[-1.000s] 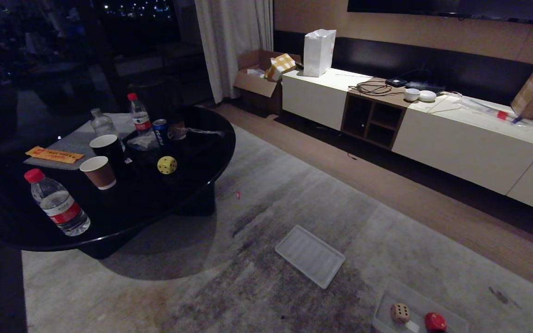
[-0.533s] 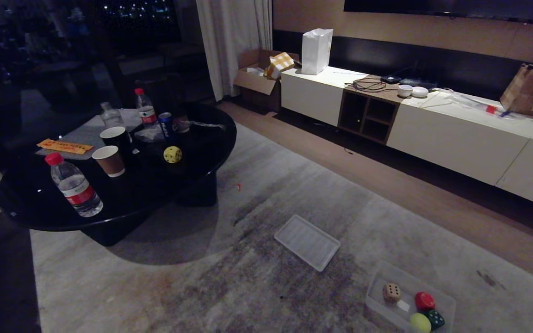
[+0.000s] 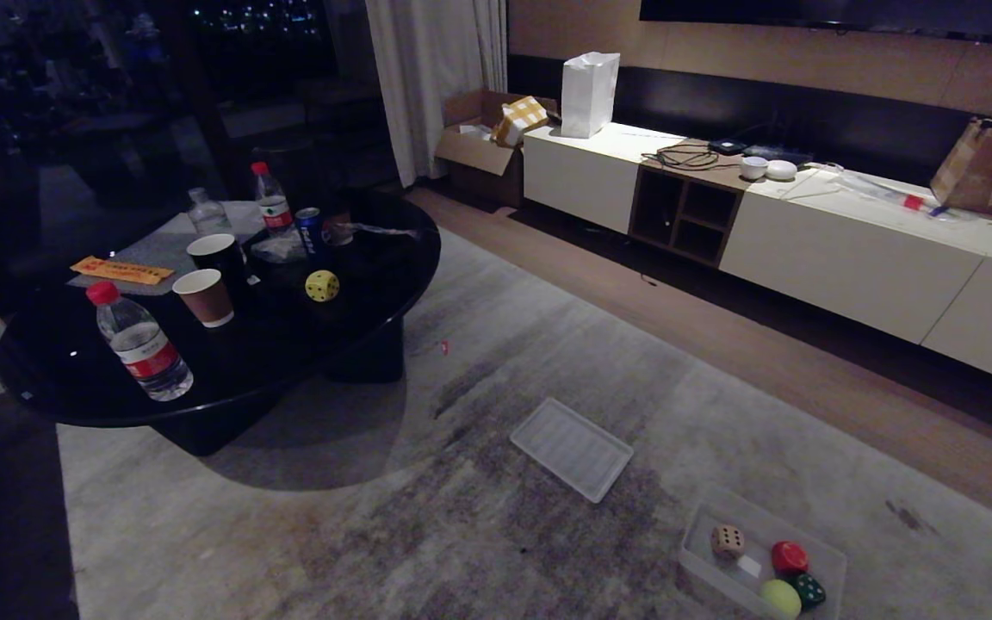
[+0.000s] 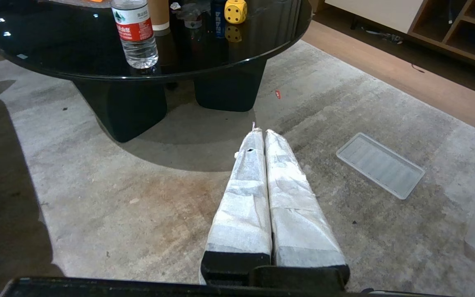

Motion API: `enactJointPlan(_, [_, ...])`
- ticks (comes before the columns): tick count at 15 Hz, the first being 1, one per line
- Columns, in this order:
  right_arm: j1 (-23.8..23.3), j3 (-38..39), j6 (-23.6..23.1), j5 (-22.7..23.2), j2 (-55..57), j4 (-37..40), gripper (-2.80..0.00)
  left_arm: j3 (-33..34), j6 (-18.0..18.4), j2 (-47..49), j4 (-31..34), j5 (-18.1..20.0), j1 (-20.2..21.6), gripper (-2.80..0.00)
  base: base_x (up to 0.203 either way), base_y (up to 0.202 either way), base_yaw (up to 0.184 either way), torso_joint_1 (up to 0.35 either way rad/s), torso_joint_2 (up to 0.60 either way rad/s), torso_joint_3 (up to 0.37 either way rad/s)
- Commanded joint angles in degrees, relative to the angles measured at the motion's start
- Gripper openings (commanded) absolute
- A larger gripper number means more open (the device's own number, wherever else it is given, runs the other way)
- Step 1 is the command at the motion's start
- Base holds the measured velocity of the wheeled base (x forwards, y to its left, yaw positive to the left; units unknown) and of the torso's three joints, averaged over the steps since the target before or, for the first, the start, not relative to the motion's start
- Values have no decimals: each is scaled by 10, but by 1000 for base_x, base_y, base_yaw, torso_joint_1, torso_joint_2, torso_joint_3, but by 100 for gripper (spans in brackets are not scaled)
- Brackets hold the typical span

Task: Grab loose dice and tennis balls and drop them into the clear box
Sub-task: Put the ball in the box

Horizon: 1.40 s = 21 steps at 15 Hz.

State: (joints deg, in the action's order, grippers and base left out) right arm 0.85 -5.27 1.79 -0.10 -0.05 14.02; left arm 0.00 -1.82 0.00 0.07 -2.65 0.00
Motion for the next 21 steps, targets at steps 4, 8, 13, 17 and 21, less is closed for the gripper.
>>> enactJointPlan(4, [0,0,1,0,1,0,-280,1,1,1,0,-1,0,-280,0,0,0,0,0,0])
enactJointPlan(8, [0,0,1,0,0,0,-280,1,1,1,0,-1,0,-280,0,1,-21,1,2,2])
enactJointPlan(13, [0,0,0,1,0,0,-280,1,1,1,0,-1,0,-280,2,9,-155,5,2,2])
enactJointPlan(17, [0,0,1,0,0,0,-280,1,0,1,0,-1,0,-280,2,3,-56,3,1,2])
enactJointPlan(21, [0,0,1,0,1,0,-280,1,2,1,0,0,0,-280,0,0,0,2,3,-164])
